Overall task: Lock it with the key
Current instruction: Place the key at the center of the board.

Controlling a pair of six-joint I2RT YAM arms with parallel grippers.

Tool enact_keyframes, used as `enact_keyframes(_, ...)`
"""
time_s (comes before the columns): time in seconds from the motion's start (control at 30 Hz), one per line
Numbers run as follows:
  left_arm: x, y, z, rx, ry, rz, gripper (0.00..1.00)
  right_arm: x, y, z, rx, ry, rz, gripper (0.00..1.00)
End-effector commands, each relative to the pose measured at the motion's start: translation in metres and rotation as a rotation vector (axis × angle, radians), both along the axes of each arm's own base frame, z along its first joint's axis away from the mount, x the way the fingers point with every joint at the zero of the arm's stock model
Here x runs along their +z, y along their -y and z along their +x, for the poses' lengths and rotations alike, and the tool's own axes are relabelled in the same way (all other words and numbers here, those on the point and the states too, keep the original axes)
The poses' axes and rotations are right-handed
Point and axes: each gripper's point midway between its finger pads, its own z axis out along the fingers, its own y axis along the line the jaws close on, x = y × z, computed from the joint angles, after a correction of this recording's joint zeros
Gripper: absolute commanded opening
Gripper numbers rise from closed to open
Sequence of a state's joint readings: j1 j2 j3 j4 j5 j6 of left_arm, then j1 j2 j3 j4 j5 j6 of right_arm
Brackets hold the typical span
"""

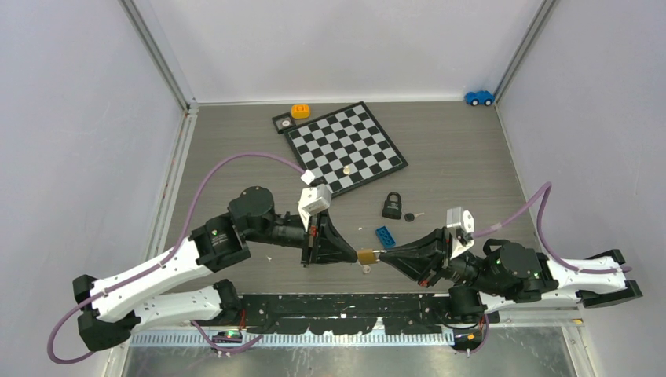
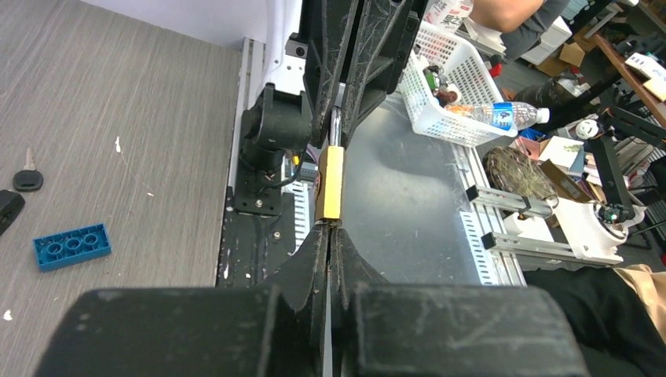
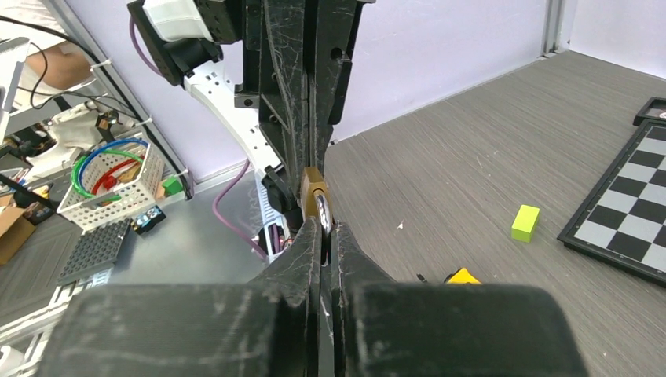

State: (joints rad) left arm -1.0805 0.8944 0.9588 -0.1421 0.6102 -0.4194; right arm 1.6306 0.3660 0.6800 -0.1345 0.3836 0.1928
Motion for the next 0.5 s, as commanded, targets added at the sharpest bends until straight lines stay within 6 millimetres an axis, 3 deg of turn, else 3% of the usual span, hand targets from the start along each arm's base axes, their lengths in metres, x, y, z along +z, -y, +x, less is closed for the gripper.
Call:
enact_keyframes(0.0,-0.006,0.001,0.0,-0.002,-0.006,0.009,0.0,0.02,0.015,0.021,-0.119,-0.016,0.096,0.0)
enact_keyframes(0.23,-0.026,-0.006,0.001,0.028,-0.012,0.052,0.0,0.004,0.047,0.048,-0.283,-0.044,0.074,0.0)
enact_keyframes(0.47,-0.068,-0.026,0.015,0.156,-0.024,0.192,0.0,-0.008,0.074,0.062,-0.37,-0.094,0.096,0.0)
